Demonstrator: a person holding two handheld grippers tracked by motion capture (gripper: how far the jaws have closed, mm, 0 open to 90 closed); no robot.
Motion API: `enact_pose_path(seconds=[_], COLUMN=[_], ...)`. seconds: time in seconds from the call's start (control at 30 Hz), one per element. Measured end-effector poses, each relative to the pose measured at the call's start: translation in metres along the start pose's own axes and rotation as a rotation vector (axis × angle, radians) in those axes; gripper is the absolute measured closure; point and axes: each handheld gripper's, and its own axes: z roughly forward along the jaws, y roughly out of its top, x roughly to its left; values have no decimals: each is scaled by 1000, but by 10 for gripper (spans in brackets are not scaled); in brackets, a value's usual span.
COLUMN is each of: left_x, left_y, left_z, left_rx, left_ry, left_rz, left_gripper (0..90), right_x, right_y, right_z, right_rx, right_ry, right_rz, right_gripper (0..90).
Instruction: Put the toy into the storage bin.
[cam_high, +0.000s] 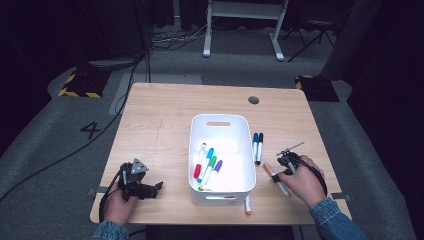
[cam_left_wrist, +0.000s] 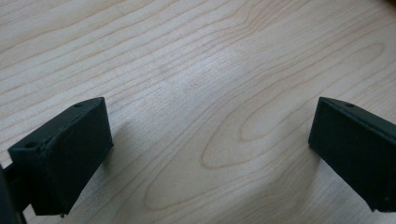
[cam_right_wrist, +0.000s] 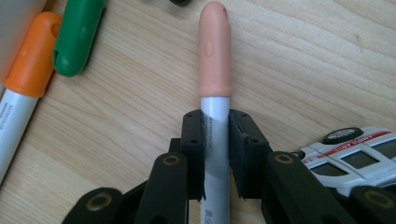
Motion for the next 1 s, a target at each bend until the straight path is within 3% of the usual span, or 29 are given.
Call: enact_pose_path(seconds=[0.2,1.0], left_x=[0,0], left_y=[0,0], left_z=[0,0], left_rx=[0,0], left_ry=[0,1], left_rz=[0,0], left_gripper=[0,0], right_x=[-1,10], right_y=[0,3], right_z=[-7,-62], right_rx=[-34,-181], right_ry=[10,80], right_rz=[11,-31], right_gripper=[774,773])
